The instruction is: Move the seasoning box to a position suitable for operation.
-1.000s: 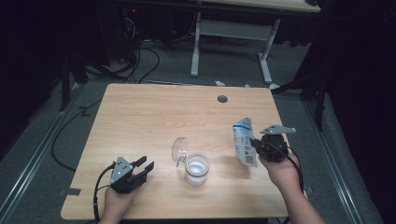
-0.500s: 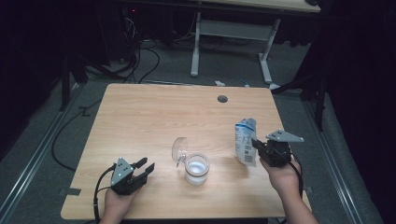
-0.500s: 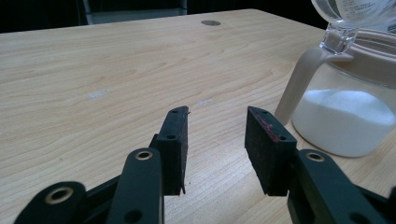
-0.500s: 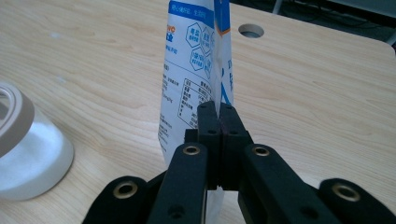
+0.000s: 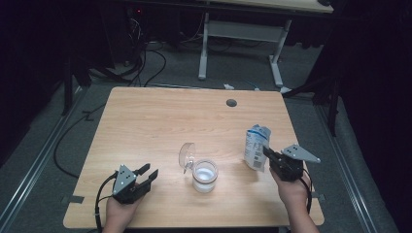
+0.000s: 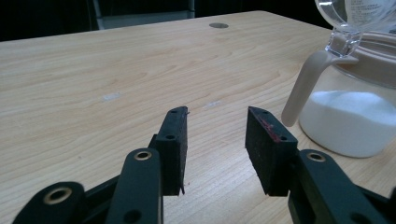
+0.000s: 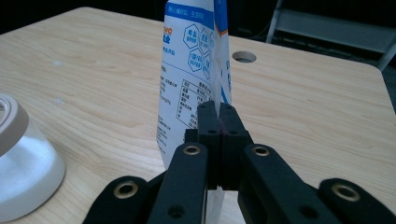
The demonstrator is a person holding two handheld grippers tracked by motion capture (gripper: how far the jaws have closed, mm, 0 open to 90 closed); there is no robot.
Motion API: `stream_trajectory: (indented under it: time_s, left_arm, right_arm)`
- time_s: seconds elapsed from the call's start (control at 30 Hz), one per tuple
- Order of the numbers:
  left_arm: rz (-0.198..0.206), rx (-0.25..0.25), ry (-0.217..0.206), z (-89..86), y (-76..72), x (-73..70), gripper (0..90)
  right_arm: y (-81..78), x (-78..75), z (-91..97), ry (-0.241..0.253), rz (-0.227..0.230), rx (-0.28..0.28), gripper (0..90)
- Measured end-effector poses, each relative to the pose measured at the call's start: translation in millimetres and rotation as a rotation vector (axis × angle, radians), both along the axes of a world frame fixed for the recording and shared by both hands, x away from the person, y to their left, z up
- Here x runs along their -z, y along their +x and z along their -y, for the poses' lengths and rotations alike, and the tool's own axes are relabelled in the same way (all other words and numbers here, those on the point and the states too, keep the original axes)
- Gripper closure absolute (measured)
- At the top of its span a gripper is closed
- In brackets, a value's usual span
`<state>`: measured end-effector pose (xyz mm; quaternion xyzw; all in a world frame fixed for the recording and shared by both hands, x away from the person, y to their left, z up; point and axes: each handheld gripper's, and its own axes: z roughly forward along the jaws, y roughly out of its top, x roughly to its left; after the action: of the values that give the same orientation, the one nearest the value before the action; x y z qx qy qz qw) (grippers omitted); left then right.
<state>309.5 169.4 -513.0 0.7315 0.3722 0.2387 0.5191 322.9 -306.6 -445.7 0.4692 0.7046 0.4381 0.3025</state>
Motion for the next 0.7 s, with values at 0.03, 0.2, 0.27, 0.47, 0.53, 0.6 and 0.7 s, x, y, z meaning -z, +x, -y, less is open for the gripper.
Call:
stream_trajectory:
  time_s: [0.03, 0.2, 0.27, 0.47, 0.53, 0.6, 0.7]
  left_arm:
    - [0.002, 0.002, 0.002, -0.5, 0.7, -0.7, 59.2]
    - [-0.001, -0.014, 0.015, -3.0, 2.4, -0.6, 59.0]
    - [-0.003, -0.023, 0.012, -4.6, 1.5, -0.3, 58.8]
    - [0.0, -0.036, 0.01, -2.1, -0.1, -0.7, 58.8]
    - [-0.002, -0.037, 0.017, 0.2, 0.2, -0.2, 58.7]
    - [-0.001, -0.035, 0.026, 2.7, 0.1, 0.1, 58.7]
    - [-0.003, -0.032, 0.027, 4.4, -0.3, 0.6, 58.6]
  right_arm:
    - [-0.7, 2.3, 0.1, 0.006, 0.013, 0.002, 90.0]
    - [0.1, 12.7, 4.9, 0.047, 0.069, 0.012, 90.0]
    - [1.1, 16.9, 9.1, 0.07, 0.084, 0.018, 90.0]
    - [7.5, 26.5, 20.0, 0.086, 0.102, 0.028, 90.0]
    - [10.0, 29.2, 21.9, 0.075, 0.104, 0.03, 90.0]
    - [11.8, 30.9, 23.3, 0.075, 0.106, 0.029, 90.0]
    - [13.3, 32.8, 24.3, 0.069, 0.098, 0.026, 90.0]
